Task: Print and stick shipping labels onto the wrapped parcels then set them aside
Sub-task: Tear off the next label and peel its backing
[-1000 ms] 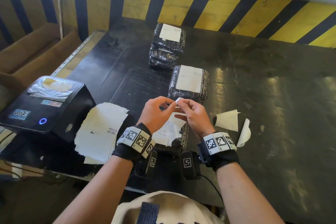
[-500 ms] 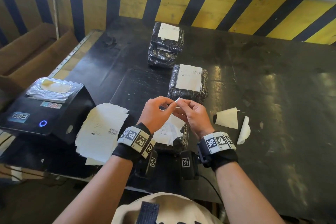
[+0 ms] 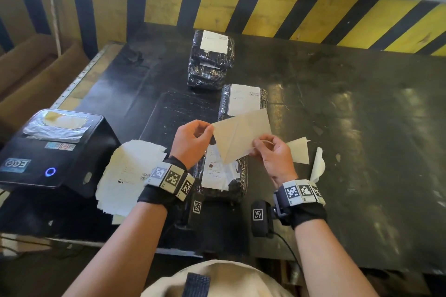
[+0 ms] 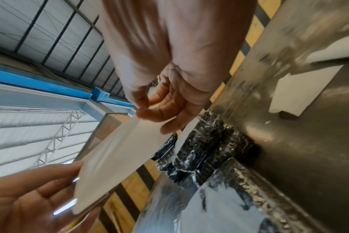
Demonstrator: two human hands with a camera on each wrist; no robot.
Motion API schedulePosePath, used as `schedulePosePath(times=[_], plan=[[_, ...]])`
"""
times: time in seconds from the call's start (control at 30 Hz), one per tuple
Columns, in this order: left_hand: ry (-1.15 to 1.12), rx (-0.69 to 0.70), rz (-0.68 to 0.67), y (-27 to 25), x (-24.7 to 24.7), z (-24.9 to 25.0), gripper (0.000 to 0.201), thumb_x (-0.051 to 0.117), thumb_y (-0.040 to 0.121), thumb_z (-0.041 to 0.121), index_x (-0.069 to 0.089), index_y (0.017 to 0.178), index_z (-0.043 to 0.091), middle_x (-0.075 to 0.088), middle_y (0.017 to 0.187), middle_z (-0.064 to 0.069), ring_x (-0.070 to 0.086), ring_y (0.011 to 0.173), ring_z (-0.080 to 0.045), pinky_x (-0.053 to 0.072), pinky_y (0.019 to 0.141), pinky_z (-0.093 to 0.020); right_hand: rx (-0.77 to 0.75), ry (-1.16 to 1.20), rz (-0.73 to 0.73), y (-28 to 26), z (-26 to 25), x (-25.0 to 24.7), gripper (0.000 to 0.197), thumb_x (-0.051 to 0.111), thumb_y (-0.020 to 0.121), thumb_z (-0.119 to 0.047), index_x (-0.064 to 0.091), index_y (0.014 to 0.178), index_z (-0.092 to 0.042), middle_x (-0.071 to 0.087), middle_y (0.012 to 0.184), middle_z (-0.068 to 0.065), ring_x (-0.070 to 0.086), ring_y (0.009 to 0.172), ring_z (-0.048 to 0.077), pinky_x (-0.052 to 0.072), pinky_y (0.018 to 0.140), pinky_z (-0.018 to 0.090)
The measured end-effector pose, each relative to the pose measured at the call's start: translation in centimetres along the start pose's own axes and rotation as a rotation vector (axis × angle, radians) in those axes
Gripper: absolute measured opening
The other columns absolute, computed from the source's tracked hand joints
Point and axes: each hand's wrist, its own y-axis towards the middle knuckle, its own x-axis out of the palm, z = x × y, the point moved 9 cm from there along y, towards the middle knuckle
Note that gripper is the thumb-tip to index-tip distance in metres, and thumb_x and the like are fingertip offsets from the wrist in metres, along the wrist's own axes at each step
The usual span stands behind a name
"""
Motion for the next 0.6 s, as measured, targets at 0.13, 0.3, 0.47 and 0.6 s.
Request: schedulePosePath(times=[0.13, 0.3, 0.47, 0.6], plan=[[0.002, -0.021, -0.047, -0.2, 0.6, -0.6, 0.010, 0.056, 0.095, 0.021, 0.063, 0.097, 0.014, 0.067, 0.090, 0.002, 0.064, 0.080, -0.007, 0.052, 0.072, -0.019, -0.105, -0.228, -0.002, -0.9, -0.3, 0.1, 0.023, 0.056, 0.095, -0.008, 0.068, 0.092, -0.027, 0.065, 0.076, -0.001, 0.056, 0.067, 0.013, 0.049, 0.070, 0.026], [0.004, -0.010, -0.116, -0.5, 1.4, -0.9, 0.013, 0.057, 0.095, 0.022, 0.065, 0.099, 0.012, 0.068, 0.091, -0.002, 0.065, 0.081, -0.014, 0.053, 0.072, -0.022, -0.100, -0.310, 0.033, -1.5, 0.0, 1.0, 0.014, 0.061, 0.092, -0.021, 0.072, 0.101, -0.024, 0.071, 0.090, -0.003, 0.062, 0.077, 0.010, 0.049, 0.075, 0.020], [0.025, 0.013, -0.160, -0.5, 1.6, -1.1, 0.012, 0.056, 0.095, 0.022, 0.064, 0.097, 0.014, 0.069, 0.089, 0.000, 0.066, 0.080, -0.015, 0.052, 0.070, -0.022, -0.165, -0.401, 0.160, -1.6, -0.4, 0.2, 0.015, 0.069, 0.088, -0.021, 0.075, 0.100, -0.014, 0.070, 0.091, -0.007, 0.061, 0.084, -0.004, 0.041, 0.070, -0.001], [0.061, 0.003, -0.123, 0.0, 0.6, -1.4, 0.010, 0.056, 0.095, 0.021, 0.063, 0.095, 0.015, 0.068, 0.085, 0.003, 0.066, 0.079, -0.014, 0.054, 0.073, -0.024, -0.123, -0.405, 0.256, -1.6, 0.5, -3.6, 0.017, 0.067, 0.090, -0.019, 0.074, 0.105, -0.014, 0.072, 0.101, 0.000, 0.065, 0.089, 0.011, 0.047, 0.080, 0.014]])
